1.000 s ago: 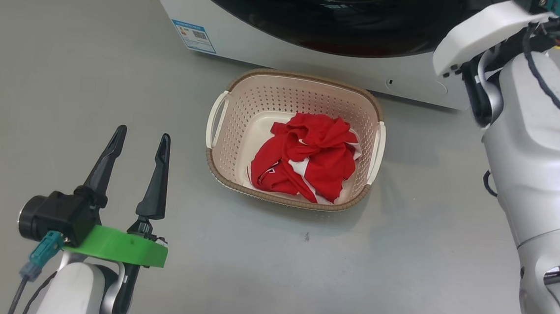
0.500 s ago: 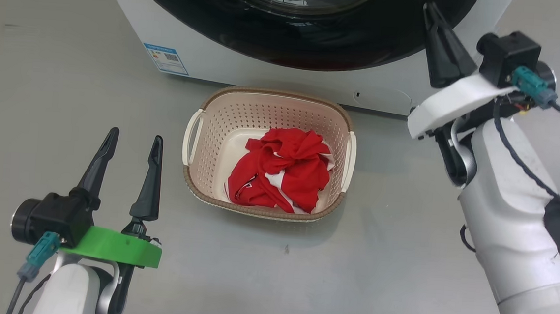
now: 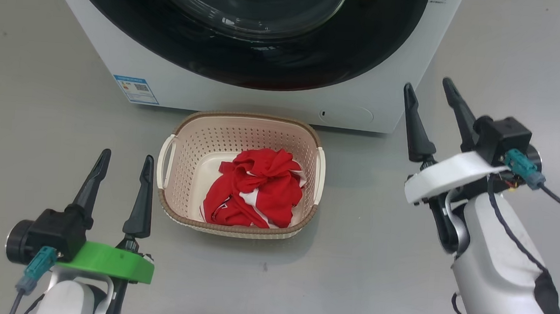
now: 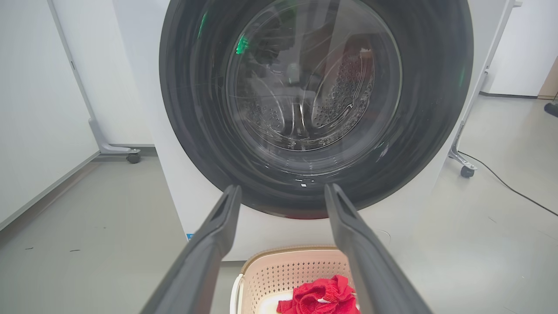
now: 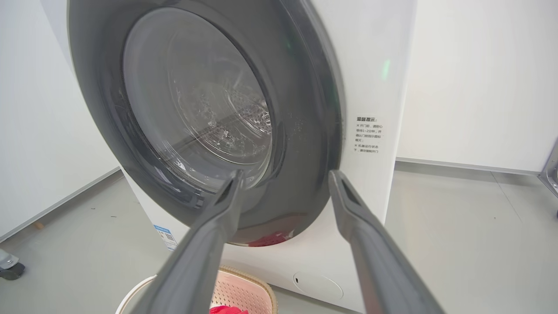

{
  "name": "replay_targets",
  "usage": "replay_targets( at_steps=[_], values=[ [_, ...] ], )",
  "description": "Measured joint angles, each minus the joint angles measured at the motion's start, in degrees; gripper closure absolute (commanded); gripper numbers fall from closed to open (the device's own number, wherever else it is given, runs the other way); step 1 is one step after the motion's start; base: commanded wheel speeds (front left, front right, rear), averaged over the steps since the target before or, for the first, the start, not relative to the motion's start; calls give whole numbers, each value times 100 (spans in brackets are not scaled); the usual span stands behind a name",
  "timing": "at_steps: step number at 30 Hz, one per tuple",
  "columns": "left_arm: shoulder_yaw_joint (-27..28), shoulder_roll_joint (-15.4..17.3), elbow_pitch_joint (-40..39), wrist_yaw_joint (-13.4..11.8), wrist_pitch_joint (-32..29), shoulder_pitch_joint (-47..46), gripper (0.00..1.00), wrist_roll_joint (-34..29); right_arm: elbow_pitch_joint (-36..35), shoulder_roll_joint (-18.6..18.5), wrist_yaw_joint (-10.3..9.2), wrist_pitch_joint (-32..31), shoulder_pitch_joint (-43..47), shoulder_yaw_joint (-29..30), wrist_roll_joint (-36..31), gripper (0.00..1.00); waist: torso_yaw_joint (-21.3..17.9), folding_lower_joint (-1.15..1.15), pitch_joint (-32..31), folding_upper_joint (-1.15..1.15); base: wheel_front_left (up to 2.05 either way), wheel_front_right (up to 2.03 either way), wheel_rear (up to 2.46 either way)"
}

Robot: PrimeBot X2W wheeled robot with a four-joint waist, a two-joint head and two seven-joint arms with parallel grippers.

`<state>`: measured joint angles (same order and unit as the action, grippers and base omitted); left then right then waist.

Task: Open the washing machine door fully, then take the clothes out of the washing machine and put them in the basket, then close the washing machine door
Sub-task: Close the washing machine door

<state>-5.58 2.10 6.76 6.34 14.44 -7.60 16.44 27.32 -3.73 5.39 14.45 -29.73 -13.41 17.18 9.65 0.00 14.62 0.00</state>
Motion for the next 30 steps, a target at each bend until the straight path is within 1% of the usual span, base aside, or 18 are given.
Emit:
replay_targets(
  at_steps=[7, 8, 11, 20, 23, 26, 28, 30],
  values=[
    [18, 1, 111, -2, 0, 244, 0, -13, -310, 25, -159, -1, 959, 127, 89, 0, -159, 0, -246, 0, 0, 0, 0],
    [18, 1, 127, -5, 0, 288, 0, -14, -379, 25, -163, -1, 1044, 130, 89, 0, -184, 0, -280, 0, 0, 0, 0],
    [16, 2, 177, -5, 0, 398, 0, -25, -554, 32, -258, -1, 1278, 118, 22, 0, -259, 0, -379, 0, 0, 0, 0],
    [-1, 3, 285, -7, 0, 654, 0, -41, -946, 63, -414, -1, 2113, 63, -13, 0, -438, 0, -694, 0, 0, 0, 0],
    [-20, 5, 328, -7, 0, 764, 0, -58, -1093, 70, -505, -1, 2337, 73, 0, 0, -491, 0, -798, 0, 0, 0, 0],
    [-65, 7, 367, -7, 0, 829, 0, -91, -1206, 81, -513, -1, 2509, 77, 0, 0, -537, 0, -888, 0, 0, 0, 0],
    [-112, 8, 371, -7, 0, 859, 0, -91, -1269, 94, -563, -1, 2624, 92, -1, 0, -556, 0, -943, 0, 0, 0, 0],
    [-143, 8, 375, -7, 0, 899, 0, -91, -1328, 94, -571, -1, 2736, 101, -1, 0, -569, 0, -990, 0, 0, 0, 0]
  ],
)
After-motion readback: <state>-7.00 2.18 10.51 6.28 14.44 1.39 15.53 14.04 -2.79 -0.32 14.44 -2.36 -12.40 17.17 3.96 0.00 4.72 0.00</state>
